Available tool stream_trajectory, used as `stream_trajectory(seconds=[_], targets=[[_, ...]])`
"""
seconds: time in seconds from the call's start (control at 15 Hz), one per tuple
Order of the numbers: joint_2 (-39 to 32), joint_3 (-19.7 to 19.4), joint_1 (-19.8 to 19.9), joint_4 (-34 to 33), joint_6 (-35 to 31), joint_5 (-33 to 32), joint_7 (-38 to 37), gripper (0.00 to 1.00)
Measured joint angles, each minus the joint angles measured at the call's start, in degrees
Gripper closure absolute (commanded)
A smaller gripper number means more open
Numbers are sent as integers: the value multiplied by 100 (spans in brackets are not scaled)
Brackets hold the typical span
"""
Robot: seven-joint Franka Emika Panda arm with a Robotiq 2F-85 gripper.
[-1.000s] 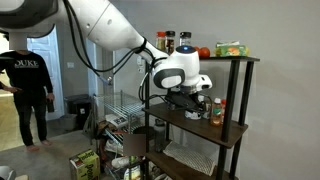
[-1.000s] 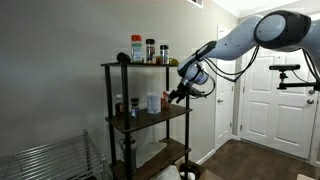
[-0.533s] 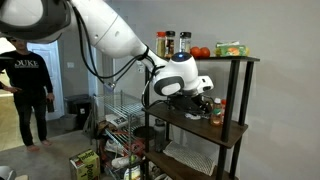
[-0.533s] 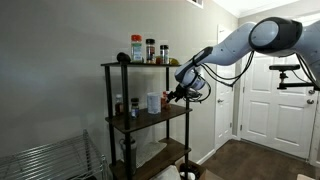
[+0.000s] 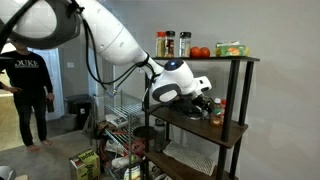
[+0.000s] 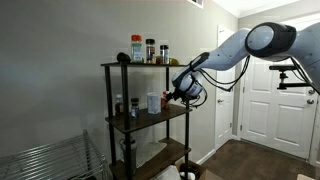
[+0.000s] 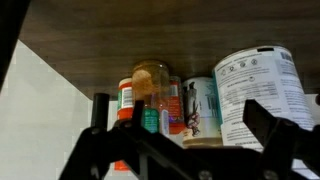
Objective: Pick up the clear spice bottle with a white lid and put it on the top shelf
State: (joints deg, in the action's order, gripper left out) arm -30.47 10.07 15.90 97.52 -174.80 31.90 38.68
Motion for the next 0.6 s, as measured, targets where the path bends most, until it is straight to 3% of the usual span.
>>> stream_trajectory(seconds=[0.27,0.6], targets=[[-120,250,136,-71,-518,0,53,0],[-321,166,97,-385,-725,-7,52,0]])
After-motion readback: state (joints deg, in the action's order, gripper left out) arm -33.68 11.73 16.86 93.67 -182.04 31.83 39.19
